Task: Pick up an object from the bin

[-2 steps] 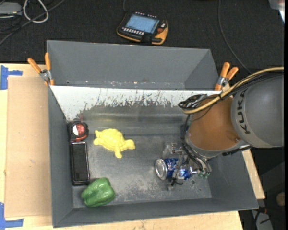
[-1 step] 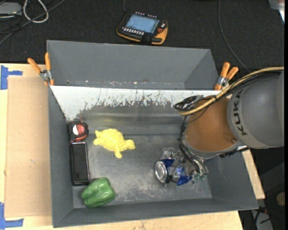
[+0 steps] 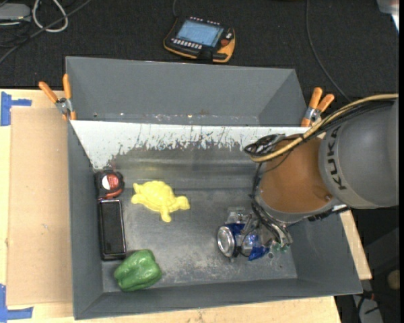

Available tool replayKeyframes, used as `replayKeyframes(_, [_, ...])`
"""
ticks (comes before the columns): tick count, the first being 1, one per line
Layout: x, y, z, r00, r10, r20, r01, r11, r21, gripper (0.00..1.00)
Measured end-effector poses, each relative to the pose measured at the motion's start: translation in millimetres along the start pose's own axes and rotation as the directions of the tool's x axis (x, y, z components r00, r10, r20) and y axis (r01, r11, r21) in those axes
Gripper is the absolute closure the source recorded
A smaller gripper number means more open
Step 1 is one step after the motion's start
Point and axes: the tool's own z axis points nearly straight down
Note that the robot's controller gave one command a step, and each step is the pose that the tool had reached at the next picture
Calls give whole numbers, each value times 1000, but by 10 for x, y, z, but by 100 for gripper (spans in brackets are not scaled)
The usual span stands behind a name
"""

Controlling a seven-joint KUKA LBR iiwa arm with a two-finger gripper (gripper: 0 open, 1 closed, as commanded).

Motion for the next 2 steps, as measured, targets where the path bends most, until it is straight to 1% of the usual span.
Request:
replayKeyframes(1, [38, 4, -254, 1000, 0, -13, 0, 1000, 0, 100])
replayKeyframes(2, [14, 6, -637, 1000, 1, -4, -1, 1000, 0, 100])
